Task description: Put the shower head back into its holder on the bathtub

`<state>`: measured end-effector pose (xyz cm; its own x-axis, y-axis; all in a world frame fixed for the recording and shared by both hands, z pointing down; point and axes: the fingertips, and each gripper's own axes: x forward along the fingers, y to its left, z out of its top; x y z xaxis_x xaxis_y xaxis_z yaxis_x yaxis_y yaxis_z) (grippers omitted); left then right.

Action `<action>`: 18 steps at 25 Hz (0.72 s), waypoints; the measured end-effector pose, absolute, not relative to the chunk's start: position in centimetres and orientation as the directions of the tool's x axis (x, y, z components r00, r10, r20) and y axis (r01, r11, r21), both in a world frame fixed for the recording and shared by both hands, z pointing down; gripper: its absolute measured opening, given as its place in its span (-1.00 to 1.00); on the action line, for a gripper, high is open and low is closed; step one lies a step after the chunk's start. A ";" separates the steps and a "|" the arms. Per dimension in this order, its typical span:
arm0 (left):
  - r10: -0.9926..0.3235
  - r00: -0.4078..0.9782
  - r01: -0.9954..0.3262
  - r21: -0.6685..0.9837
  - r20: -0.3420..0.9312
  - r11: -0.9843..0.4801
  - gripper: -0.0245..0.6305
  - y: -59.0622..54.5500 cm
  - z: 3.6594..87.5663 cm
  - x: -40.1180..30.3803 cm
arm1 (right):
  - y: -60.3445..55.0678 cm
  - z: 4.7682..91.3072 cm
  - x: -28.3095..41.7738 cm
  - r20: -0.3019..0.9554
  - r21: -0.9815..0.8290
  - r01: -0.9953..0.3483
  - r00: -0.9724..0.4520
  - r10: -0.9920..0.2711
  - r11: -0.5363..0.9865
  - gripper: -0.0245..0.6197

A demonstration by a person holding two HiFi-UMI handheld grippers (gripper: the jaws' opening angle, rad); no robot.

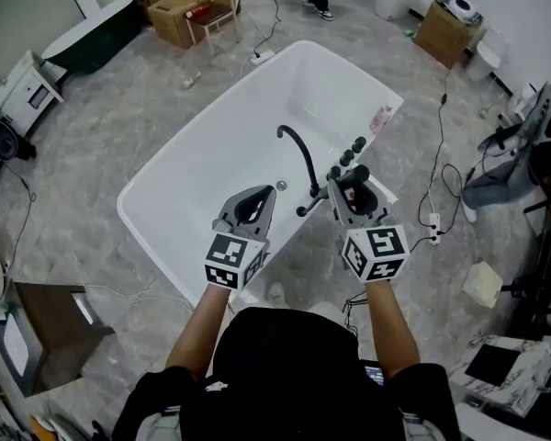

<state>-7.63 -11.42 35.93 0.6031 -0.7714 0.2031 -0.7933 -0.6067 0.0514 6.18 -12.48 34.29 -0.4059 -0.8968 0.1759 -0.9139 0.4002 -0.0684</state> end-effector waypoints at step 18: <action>-0.768 0.551 -0.834 0.183 0.327 -0.520 -0.89 -18.3 43.3 -6.0 | -20.7 42.1 6.7 0.344 -0.096 -0.869 -0.487 -0.803 0.485 -0.47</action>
<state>-5.95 -18.26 43.29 0.5506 -0.7680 0.3270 -0.8343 -0.5200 0.1832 6.73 -20.66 42.11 -0.4867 -0.8028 0.3445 -0.8690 0.4854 -0.0964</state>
